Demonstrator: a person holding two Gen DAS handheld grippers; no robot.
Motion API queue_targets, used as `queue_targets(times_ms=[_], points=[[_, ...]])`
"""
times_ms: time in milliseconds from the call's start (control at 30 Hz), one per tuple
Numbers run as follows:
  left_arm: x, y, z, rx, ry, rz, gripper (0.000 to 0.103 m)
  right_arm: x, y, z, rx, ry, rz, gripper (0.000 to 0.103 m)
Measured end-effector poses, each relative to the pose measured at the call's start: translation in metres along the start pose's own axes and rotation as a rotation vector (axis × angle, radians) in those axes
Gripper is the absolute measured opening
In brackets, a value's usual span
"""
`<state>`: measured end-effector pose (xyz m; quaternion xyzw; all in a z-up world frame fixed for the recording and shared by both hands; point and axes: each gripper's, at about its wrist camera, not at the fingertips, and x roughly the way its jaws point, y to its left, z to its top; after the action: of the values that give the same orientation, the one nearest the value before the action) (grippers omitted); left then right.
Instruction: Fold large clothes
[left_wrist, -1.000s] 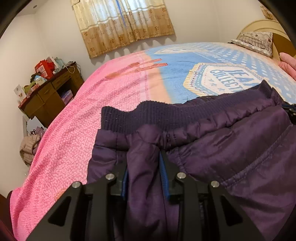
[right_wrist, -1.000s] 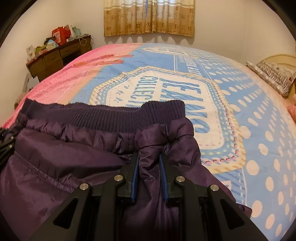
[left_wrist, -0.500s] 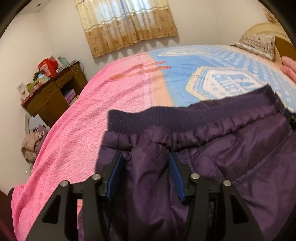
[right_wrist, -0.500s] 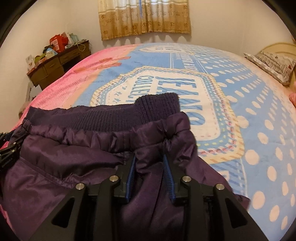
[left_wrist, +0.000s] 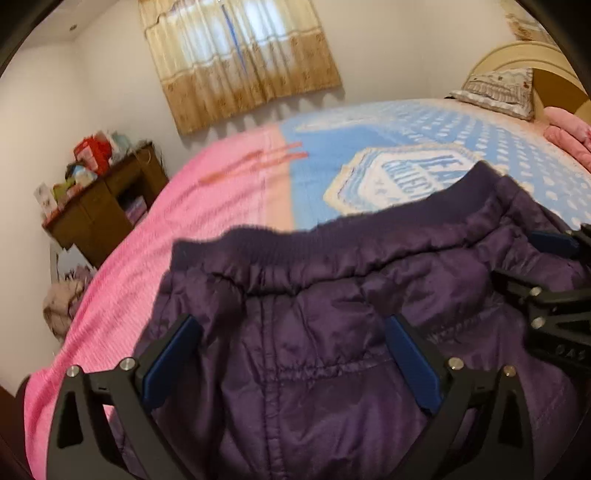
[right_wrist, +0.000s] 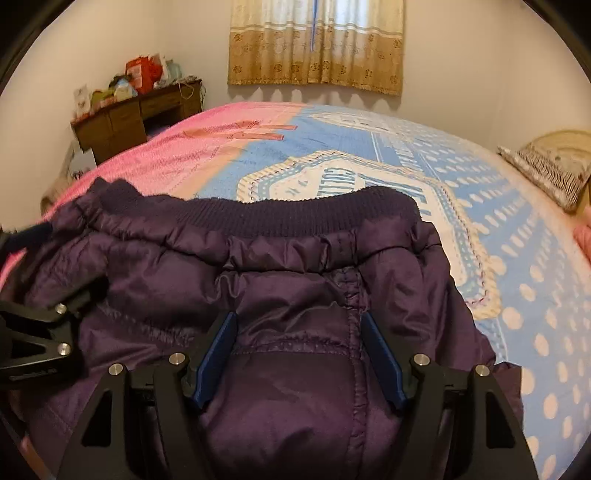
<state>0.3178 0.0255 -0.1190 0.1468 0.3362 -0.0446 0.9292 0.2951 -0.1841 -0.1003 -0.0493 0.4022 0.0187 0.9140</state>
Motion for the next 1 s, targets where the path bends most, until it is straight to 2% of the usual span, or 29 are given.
queue_targets(times_ms=[167,467,1000], points=[[0.013,-0.001,-0.001,-0.011,0.065,-0.01,0.103,0.009,0.009,0.0,-0.062,0.049,-0.053,0.072],[0.015,-0.007,-0.004,-0.018,0.116,-0.017,0.103,0.014,0.011,0.0,-0.093,0.096,-0.07,0.073],[0.018,-0.009,-0.005,-0.018,0.13,-0.006,0.103,0.02,0.015,0.003,-0.109,0.121,-0.082,0.075]])
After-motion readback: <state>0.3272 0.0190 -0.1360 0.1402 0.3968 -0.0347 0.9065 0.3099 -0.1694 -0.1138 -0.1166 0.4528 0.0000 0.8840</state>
